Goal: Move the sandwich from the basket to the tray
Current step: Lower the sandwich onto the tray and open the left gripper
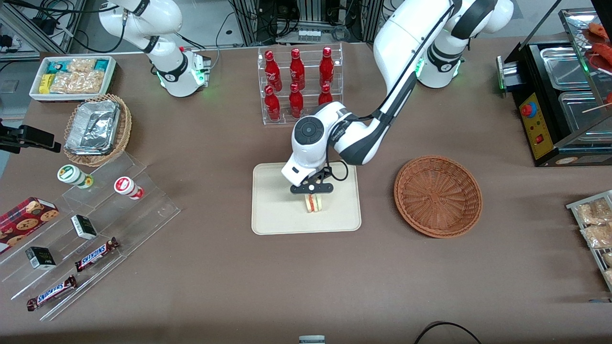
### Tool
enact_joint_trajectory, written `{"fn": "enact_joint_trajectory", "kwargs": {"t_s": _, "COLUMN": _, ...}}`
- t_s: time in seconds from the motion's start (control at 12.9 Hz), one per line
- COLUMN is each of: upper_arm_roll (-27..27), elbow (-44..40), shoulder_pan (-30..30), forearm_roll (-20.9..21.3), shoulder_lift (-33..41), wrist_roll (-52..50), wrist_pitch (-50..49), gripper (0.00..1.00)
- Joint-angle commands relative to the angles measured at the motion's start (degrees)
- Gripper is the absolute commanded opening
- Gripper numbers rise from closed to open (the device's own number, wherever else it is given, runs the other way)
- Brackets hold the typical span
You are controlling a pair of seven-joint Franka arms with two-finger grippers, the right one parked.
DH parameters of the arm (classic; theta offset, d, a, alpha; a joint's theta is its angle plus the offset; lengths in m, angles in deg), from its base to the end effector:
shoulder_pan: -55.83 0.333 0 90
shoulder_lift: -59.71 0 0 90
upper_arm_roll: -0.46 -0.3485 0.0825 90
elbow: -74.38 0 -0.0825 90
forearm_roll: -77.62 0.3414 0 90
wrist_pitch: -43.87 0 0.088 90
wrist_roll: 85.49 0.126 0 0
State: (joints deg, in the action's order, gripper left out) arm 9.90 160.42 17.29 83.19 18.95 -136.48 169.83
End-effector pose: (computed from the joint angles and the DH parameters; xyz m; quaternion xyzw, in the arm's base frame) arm 0.4879 -0.5011 0.2821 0.9997 0.0171 -0.0124 0.0078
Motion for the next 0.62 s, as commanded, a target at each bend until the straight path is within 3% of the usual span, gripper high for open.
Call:
{"fn": "enact_joint_trajectory", "kwargs": {"t_s": 0.0, "upper_arm_roll": -0.65, "elbow": -1.75, "shoulder_pan": -1.45, "forearm_roll": 0.94, "shoulder_lift": -1.33, "wrist_roll": 0.11, "wrist_pitch": 0.42, "gripper": 0.09}}
{"fn": "enact_joint_trajectory", "kwargs": {"t_s": 0.16, "upper_arm_roll": -0.65, "elbow": -1.22, "shoulder_pan": -1.54, "forearm_roll": 0.94, "shoulder_lift": -1.42, "wrist_roll": 0.11, "wrist_pitch": 1.47, "gripper": 0.57}}
{"fn": "enact_joint_trajectory", "kwargs": {"t_s": 0.23, "upper_arm_roll": -0.65, "elbow": -1.22, "shoulder_pan": -1.54, "forearm_roll": 0.94, "shoulder_lift": -1.25, "wrist_roll": 0.11, "wrist_pitch": 1.39, "gripper": 0.94}}
{"fn": "enact_joint_trajectory", "kwargs": {"t_s": 0.31, "upper_arm_roll": -0.65, "elbow": -1.31, "shoulder_pan": -1.54, "forearm_roll": 0.94, "shoulder_lift": -0.99, "wrist_roll": -0.07, "wrist_pitch": 1.39, "gripper": 1.00}}
{"fn": "enact_joint_trajectory", "kwargs": {"t_s": 0.54, "upper_arm_roll": -0.73, "elbow": -1.57, "shoulder_pan": -0.92, "forearm_roll": 0.15, "shoulder_lift": 2.16, "wrist_roll": -0.86, "wrist_pitch": 0.86, "gripper": 1.00}}
